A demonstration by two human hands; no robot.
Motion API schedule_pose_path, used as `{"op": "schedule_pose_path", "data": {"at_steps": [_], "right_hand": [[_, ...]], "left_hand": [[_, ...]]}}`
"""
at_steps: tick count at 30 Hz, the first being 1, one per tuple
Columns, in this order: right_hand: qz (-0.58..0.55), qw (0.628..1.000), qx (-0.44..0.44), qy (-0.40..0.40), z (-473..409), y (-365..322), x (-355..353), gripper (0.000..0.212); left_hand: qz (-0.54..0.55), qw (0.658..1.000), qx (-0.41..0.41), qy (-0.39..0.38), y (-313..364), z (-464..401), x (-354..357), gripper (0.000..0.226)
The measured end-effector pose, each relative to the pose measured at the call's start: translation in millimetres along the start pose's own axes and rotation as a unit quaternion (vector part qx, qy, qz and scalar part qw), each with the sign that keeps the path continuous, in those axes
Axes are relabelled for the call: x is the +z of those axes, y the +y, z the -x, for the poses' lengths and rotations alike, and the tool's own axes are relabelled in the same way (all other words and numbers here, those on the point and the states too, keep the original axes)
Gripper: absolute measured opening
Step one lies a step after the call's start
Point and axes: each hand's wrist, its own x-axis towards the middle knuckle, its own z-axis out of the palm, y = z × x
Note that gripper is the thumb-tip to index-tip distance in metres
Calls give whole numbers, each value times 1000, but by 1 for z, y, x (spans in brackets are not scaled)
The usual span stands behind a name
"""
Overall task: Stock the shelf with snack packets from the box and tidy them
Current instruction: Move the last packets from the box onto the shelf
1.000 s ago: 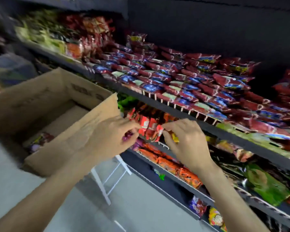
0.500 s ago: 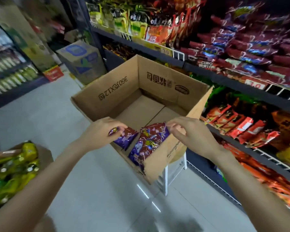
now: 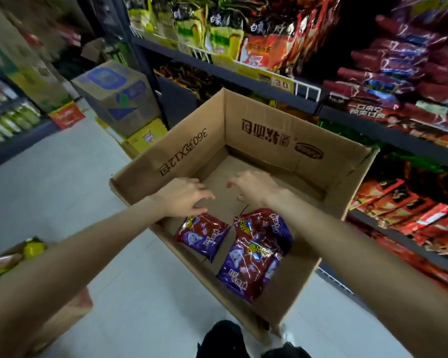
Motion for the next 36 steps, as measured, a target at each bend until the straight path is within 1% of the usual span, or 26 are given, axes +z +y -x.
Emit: {"op": "schedule_pose_path", "data": {"at_steps": [2, 4, 7, 9, 10, 12, 15, 16, 18, 20, 24, 28, 31, 33, 36], "right_hand": [[16, 999, 31, -17, -23, 6, 19, 41], [12, 996, 83, -34, -38, 16, 42, 43], [-39, 981, 181, -60, -43, 30, 76, 43], [-59, 968, 227, -88, -35, 32, 96, 47], [-57, 964, 239, -105, -29, 32, 106, 51], [-61, 953, 261, -144, -18, 30, 124, 67], [-68, 920, 304, -238, 3, 15, 152, 95], [-64, 907, 316, -271, 6, 9, 160, 97], [-59, 890, 332, -307, 7, -3, 172, 91], [-62, 883, 344, -312, 6, -9, 179, 83], [-64, 890, 344, -293, 6, -15, 183, 73], [-87, 881, 375, -275, 5, -18, 186, 83], [-89, 870, 394, -282, 6, -21, 190, 91], [-103, 861, 406, -287, 8, -22, 191, 89], [-118, 865, 408, -267, 7, -20, 186, 78]], "left_hand": [[-27, 998, 41, -27, -15, -22, 19, 51], [-53, 993, 84, -61, -26, -47, 45, 55], [-45, 983, 125, -128, -39, -79, 80, 61], [-36, 978, 144, -144, -42, -91, 98, 69], [-36, 975, 159, -150, -43, -97, 106, 74], [-33, 969, 177, -168, -44, -109, 128, 86], [-34, 961, 163, -219, -38, -111, 159, 105], [-43, 957, 162, -238, -36, -108, 167, 109], [-55, 948, 176, -260, -35, -102, 182, 112], [-41, 946, 195, -255, -37, -99, 192, 111], [19, 952, 220, -211, -41, -110, 190, 101], [54, 954, 264, -128, -46, -137, 179, 89], [71, 946, 296, -111, -44, -165, 173, 80], [81, 948, 293, -100, -37, -184, 165, 74], [154, 955, 235, -95, -21, -209, 153, 74]]}}
